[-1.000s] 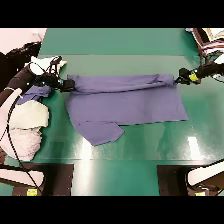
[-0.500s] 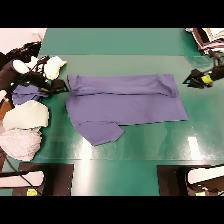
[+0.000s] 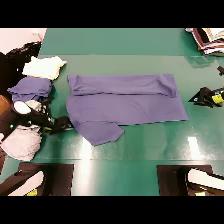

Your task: Fold the shirts.

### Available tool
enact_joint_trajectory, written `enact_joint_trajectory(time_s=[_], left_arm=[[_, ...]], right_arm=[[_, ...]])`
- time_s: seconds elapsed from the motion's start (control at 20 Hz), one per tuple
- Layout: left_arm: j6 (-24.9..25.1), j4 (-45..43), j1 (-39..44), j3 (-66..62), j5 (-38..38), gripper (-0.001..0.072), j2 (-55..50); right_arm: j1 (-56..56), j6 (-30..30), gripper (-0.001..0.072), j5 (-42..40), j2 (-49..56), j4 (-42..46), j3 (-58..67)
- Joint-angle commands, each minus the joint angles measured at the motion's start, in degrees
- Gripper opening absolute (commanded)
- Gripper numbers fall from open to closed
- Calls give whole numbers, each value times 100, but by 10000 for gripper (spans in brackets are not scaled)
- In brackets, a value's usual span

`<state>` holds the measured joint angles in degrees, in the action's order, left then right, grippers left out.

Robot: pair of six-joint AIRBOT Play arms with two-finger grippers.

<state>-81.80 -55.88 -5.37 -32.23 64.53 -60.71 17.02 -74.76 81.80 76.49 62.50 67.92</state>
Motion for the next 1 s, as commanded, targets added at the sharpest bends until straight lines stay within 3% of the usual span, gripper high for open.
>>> enact_joint_trajectory(time_s=[0.0, 0.25, 0.35, 0.5, 0.55, 0.6, 0.65, 0.7, 0.75, 0.95], left_arm=[[533, 1051, 4, 874, -413, 644, 221], [575, 1410, 168, 1027, -920, 644, 221], [496, 1434, 780, 1027, -1268, 644, 219], [-39, 1432, 1602, 1025, -1836, 643, 219], [-179, 1434, 1679, 1025, -1899, 599, 221], [-221, 1434, 1681, 1012, -1880, 359, 221], [-214, 1429, 1679, 992, -1856, 185, 221], [-216, 1429, 1679, 946, -1821, 82, 221], [-173, 1412, 1679, 857, -1690, 25, 221], [-459, 66, 1679, -83, -697, 24, 448]], right_arm=[[35, 50, 365, 15, -227, -9, -240], [35, 48, 365, 90, -229, -260, -114], [-4, 48, 365, 83, -227, -361, -114], [-13, 48, 365, 92, -227, -407, -114], [4, 48, 365, 101, -227, -404, -114], [42, 48, 365, 142, -227, -404, -114], [109, 48, 365, 184, -227, -402, -114], [205, 48, 365, 229, -227, -400, -114], [304, 50, 365, 306, -227, -393, -114], [968, 55, 365, 490, -337, -291, -459]])
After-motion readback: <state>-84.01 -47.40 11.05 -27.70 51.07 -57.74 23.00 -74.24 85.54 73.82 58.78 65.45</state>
